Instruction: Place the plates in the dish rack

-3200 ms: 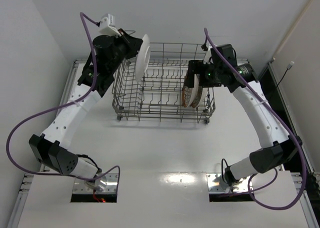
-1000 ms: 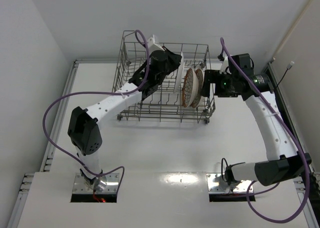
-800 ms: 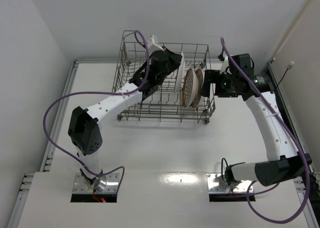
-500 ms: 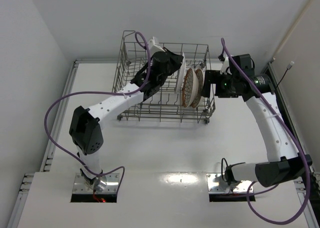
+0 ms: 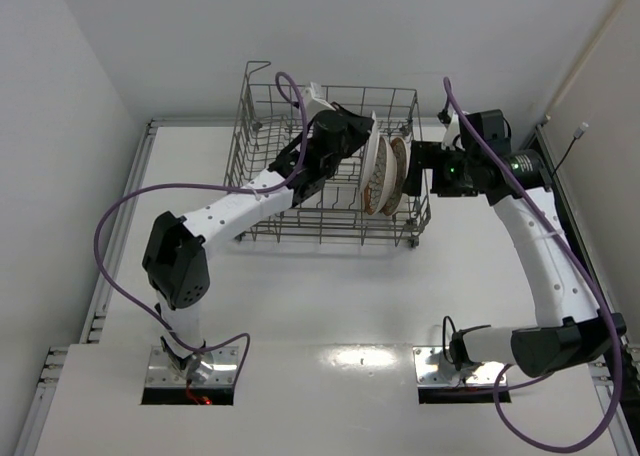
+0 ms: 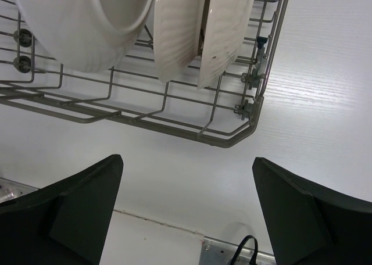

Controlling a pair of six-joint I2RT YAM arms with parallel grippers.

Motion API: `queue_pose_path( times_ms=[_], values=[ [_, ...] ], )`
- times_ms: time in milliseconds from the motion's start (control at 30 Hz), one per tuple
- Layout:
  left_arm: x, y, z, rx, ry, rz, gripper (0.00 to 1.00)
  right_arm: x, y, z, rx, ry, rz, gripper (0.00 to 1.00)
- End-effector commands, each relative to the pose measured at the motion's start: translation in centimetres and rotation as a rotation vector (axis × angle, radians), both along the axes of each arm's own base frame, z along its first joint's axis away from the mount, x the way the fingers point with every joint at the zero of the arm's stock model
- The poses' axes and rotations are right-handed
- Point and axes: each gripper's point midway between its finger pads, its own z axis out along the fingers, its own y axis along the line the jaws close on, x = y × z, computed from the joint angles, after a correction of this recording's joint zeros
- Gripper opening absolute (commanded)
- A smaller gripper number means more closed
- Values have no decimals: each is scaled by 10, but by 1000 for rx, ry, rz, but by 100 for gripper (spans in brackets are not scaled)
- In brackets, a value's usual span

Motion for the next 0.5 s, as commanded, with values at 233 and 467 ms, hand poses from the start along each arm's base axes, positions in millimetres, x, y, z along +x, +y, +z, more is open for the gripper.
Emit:
queue_pose_path(
  times_ms=[233, 467],
  values=[
    [-2, -3, 9, -119, -16, 31, 0, -5, -5, 9, -5, -40, 0, 91],
    [-1, -4, -5, -117, 11, 33, 0, -5, -5, 9, -5, -40, 0, 91]
  ],
)
